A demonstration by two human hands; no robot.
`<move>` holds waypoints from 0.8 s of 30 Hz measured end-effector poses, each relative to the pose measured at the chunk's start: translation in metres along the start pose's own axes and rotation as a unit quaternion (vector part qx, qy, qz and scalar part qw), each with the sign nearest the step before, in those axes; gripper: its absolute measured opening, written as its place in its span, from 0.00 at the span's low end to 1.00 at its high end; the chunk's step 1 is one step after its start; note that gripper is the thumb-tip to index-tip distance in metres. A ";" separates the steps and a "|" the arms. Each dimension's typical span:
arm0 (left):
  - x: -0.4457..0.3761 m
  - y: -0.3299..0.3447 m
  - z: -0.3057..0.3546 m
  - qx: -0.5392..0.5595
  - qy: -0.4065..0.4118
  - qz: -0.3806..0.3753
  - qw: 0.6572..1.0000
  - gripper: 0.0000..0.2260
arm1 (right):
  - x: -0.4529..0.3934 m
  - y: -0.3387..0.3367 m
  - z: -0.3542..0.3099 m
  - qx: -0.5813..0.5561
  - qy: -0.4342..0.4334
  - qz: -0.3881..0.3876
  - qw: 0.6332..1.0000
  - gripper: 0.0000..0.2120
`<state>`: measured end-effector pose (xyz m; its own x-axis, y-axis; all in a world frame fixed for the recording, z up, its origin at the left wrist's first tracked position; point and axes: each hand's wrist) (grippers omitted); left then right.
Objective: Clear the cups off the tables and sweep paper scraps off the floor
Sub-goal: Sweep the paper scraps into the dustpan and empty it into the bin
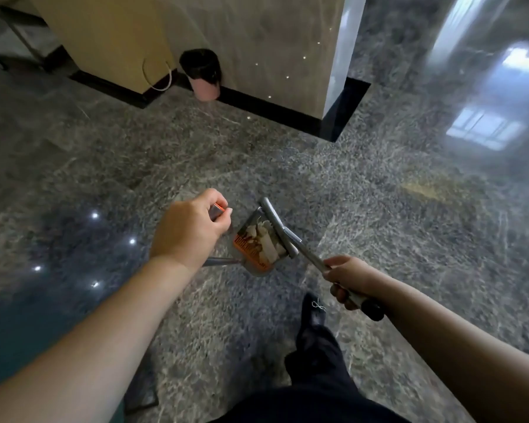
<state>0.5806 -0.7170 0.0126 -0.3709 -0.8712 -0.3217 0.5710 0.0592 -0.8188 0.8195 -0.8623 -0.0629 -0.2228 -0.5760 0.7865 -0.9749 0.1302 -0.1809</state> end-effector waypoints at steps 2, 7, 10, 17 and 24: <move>-0.041 0.018 -0.004 -0.018 -0.004 0.007 1.000 0.05 | -0.034 -0.018 -0.033 0.017 -0.003 -0.011 1.000 0.14; -0.142 0.056 -0.008 -0.048 -0.050 0.010 0.998 0.05 | -0.110 -0.068 -0.124 0.044 0.006 -0.034 0.998 0.14; -0.201 0.071 -0.012 -0.038 -0.075 0.010 0.996 0.05 | -0.149 -0.093 -0.180 0.068 0.004 -0.047 0.997 0.13; -0.330 0.104 -0.043 -0.050 -0.075 0.043 0.995 0.06 | -0.238 -0.129 -0.296 0.109 -0.002 -0.056 0.992 0.15; -0.475 0.136 -0.085 -0.054 -0.083 0.044 0.994 0.06 | -0.326 -0.146 -0.415 0.109 -0.016 -0.058 0.992 0.15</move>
<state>0.7718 -0.2540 0.0139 -0.1912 -0.9285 -0.3183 0.5099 0.1831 -0.8405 1.0338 -0.3589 -0.0482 -0.1059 -0.6027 0.7909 -0.9698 -0.1133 -0.2162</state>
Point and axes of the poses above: each hand's wrist, its own x-axis away from the middle knuckle, its own y-axis out of the palm, z = x × y, and after that the axes turned 1 degree about z, right-handed
